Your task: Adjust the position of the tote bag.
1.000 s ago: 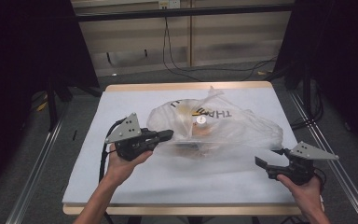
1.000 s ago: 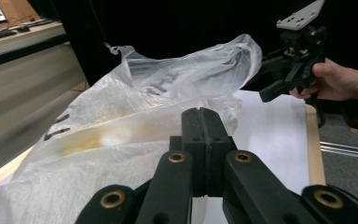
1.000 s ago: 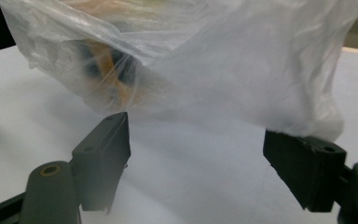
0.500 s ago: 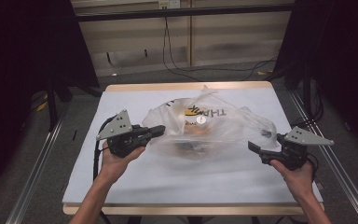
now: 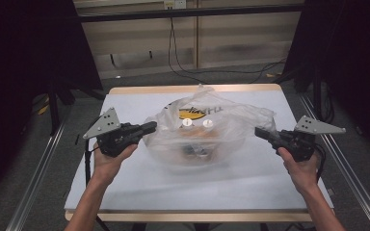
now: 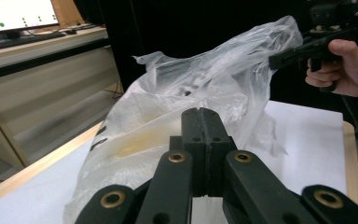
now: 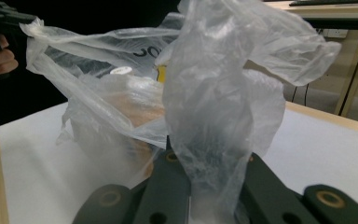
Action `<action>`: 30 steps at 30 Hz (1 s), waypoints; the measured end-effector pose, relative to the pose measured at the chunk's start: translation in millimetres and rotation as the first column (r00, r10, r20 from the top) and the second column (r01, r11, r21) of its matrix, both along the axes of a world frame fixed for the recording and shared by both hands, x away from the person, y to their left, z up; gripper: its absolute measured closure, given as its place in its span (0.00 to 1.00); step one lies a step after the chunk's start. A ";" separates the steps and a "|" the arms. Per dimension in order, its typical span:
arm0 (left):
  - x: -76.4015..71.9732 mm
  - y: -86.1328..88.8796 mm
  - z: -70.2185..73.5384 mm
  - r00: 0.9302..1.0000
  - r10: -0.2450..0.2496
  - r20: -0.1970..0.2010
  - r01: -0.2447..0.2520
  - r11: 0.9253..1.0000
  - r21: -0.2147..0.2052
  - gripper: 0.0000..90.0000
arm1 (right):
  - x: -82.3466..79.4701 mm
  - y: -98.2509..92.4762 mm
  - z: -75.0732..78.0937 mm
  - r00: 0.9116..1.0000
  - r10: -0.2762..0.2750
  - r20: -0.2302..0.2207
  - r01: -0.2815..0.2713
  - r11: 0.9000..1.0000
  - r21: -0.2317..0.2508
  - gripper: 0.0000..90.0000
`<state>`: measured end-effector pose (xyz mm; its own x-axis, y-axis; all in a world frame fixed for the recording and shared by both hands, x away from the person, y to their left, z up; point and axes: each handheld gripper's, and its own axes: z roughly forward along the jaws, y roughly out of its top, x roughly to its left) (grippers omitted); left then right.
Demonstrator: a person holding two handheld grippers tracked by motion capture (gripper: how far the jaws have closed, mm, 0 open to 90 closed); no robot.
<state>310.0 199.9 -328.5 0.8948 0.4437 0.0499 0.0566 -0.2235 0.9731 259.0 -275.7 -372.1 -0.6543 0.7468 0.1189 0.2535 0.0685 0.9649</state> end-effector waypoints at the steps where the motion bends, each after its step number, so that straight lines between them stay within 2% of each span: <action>1: 0.0 0.0 0.0 1.000 0.000 0.000 0.000 1.000 0.000 1.00 | 0.0 0.0 0.0 1.000 0.000 0.000 0.000 1.000 0.000 0.99; 3: 2.4 5.5 0.1 1.000 0.019 0.003 -0.019 1.000 -0.004 1.00 | 3.0 -0.3 6.0 1.000 0.008 0.004 -0.008 1.000 0.012 1.00; 4: 5.0 11.3 -0.4 1.000 0.029 -0.013 -0.029 0.999 -0.021 1.00 | 4.5 -1.2 10.6 1.000 0.008 0.009 -0.008 1.000 0.020 1.00; 6: 6.5 14.4 -0.6 0.999 0.033 -0.014 -0.033 0.999 -0.018 1.00 | 5.2 -1.7 13.0 1.000 0.008 0.009 -0.008 1.000 0.025 1.00; 9: 12.1 21.6 -5.8 0.997 0.076 -0.029 -0.077 0.997 -0.028 1.00 | 7.4 -3.5 21.0 1.000 0.005 0.025 -0.006 0.999 0.041 1.00; 10: 12.1 21.6 -5.8 0.997 0.076 -0.029 -0.077 0.997 -0.028 1.00 | 7.7 -3.1 22.9 1.000 0.004 0.028 -0.005 1.000 0.031 1.00; 11: 16.4 26.0 -9.5 0.994 0.094 -0.051 -0.096 0.995 -0.034 1.00 | 8.2 -3.1 24.2 0.999 0.005 0.035 -0.006 1.000 0.028 1.00; 14: 20.8 31.9 -12.9 0.992 0.110 -0.060 -0.112 0.993 -0.033 1.00 | 9.4 -4.4 25.9 0.999 -0.001 0.036 0.000 1.000 0.024 1.00; 15: 21.5 33.8 -14.0 0.989 0.129 -0.065 -0.131 0.991 -0.032 1.00 | 10.4 -5.5 26.0 0.999 -0.001 0.035 0.000 1.000 0.024 1.00; 16: 22.9 35.3 -15.0 0.990 0.124 -0.065 -0.127 0.991 -0.036 1.00 | 11.1 -6.5 26.1 0.999 -0.005 0.032 0.005 1.000 0.027 1.00; 18: 24.4 37.0 -17.6 0.986 0.150 -0.074 -0.152 0.988 -0.030 1.00 | 12.9 -8.7 27.2 0.999 -0.020 0.028 0.020 1.000 0.005 1.00; 20: 25.3 37.1 -18.8 0.986 0.150 -0.073 -0.153 0.988 -0.026 1.00 | 12.9 -9.5 28.0 0.999 -0.024 0.025 0.024 1.000 -0.003 1.00; 21: 25.5 36.8 -19.8 0.982 0.176 -0.072 -0.178 0.984 -0.014 1.00 | 12.9 -10.3 28.9 0.999 -0.026 0.021 0.026 1.000 -0.011 1.00; 22: 27.7 36.8 -22.6 0.982 0.165 -0.087 -0.167 0.986 -0.021 1.00 | 12.0 -12.2 30.5 0.999 -0.028 0.017 0.028 0.999 -0.026 1.00; 26: 29.4 35.7 -24.3 0.984 0.150 -0.094 -0.152 0.988 -0.015 1.00 | 11.9 -11.8 30.4 1.000 -0.024 0.007 0.024 0.999 -0.039 1.00; 27: 30.0 33.4 -24.5 0.986 0.136 -0.095 -0.139 0.990 -0.028 1.00 | 14.9 -8.2 27.8 1.000 -0.013 -0.001 0.013 0.999 -0.038 1.00; 30: 29.6 32.5 -24.1 0.987 0.132 -0.092 -0.134 0.991 -0.017 1.00 | 19.0 -2.0 25.5 1.000 -0.005 -0.007 0.005 0.999 -0.051 1.00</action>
